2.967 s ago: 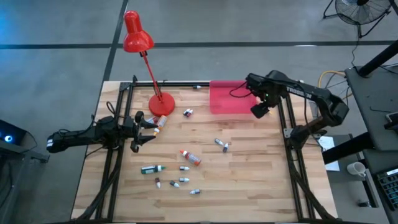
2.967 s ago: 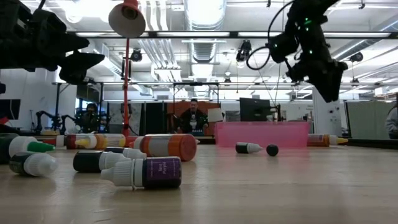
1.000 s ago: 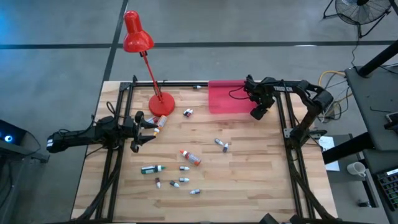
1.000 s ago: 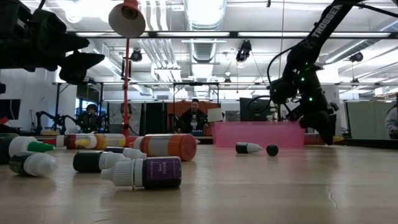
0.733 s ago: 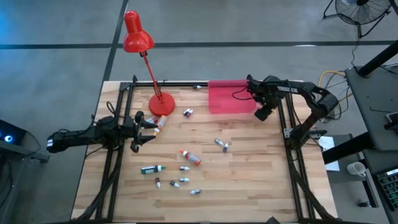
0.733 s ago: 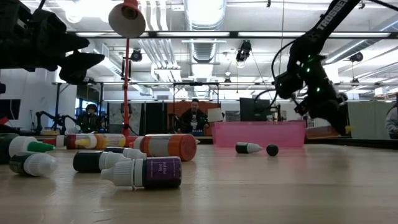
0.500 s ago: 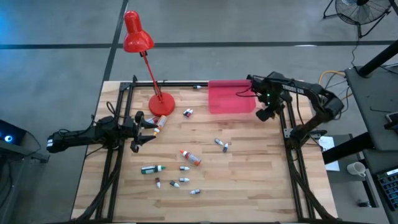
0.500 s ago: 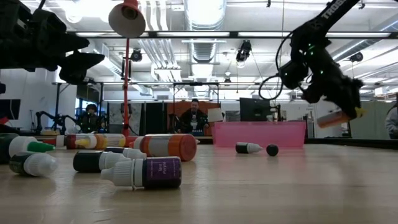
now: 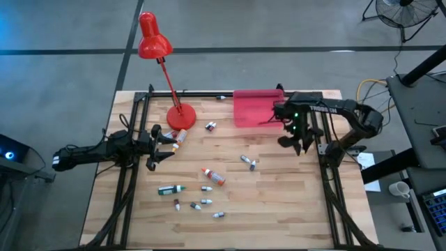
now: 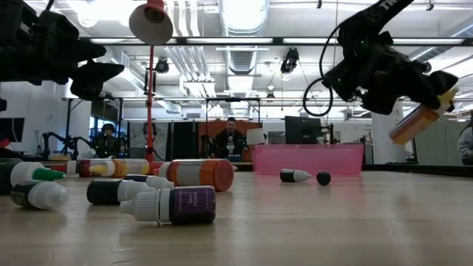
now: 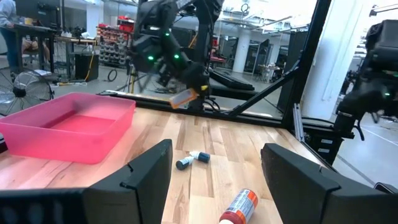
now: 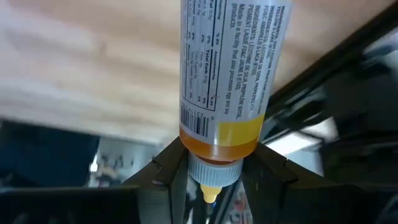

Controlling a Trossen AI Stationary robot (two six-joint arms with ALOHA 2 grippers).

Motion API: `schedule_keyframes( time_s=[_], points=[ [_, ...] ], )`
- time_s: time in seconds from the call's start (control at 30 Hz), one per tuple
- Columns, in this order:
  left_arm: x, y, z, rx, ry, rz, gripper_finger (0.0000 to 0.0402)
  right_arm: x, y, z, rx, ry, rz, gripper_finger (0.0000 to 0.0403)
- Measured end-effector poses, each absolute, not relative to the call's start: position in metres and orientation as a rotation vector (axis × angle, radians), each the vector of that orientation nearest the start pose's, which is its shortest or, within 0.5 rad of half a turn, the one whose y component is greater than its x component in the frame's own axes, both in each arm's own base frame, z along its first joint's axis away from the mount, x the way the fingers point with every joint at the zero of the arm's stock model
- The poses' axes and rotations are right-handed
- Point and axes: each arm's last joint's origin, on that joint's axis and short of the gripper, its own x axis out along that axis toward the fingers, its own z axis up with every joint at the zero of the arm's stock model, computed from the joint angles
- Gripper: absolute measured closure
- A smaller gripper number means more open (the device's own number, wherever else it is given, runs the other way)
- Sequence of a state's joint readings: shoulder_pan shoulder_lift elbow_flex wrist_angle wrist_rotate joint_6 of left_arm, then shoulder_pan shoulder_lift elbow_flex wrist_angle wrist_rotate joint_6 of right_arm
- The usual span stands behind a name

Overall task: Pick & Place food coloring
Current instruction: Put the large yellow food coloring bottle into the red bin

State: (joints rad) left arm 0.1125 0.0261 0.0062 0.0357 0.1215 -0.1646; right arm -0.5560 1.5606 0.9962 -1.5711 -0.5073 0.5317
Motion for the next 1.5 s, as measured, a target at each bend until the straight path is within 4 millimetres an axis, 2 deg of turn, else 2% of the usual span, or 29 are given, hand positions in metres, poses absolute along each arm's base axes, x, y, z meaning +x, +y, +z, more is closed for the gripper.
schedule_keyframes(
  time_s=[0.3, 0.53, 0.67, 0.9, 1.03, 1.17, 1.4, 1.5],
  points=[
    [0.098, 0.008, 0.167, -0.163, -0.015, -0.010, 0.0182, 0.201, -0.033, 0.203, 1.584, 2.052, -0.363, 0.0291],
    [0.099, 0.008, 0.167, -0.163, -0.014, -0.010, 0.0182, 0.196, 0.019, 0.192, 1.681, 2.248, -0.294, 0.0291],
    [0.099, 0.008, 0.167, -0.163, -0.014, -0.010, 0.0182, 0.193, 0.042, 0.183, 1.739, 2.316, -0.235, 0.0291],
    [0.099, 0.008, 0.167, -0.163, -0.014, -0.010, 0.0182, 0.196, 0.055, 0.165, 1.703, 2.425, -0.339, 0.0291],
    [0.099, 0.008, 0.167, -0.163, -0.014, -0.010, 0.0182, 0.204, 0.061, 0.149, 1.680, 2.439, -0.338, 0.0290],
    [0.099, 0.008, 0.167, -0.163, -0.014, -0.010, 0.0182, 0.213, 0.065, 0.132, 1.694, 2.445, -0.312, 0.0280],
    [0.099, 0.008, 0.167, -0.163, -0.013, -0.010, 0.0182, 0.229, 0.068, 0.125, 1.687, 2.422, -0.170, 0.0274],
    [0.099, 0.008, 0.167, -0.163, -0.014, -0.010, 0.0182, 0.232, 0.069, 0.122, 1.689, 2.422, -0.163, 0.0277]
  ],
)
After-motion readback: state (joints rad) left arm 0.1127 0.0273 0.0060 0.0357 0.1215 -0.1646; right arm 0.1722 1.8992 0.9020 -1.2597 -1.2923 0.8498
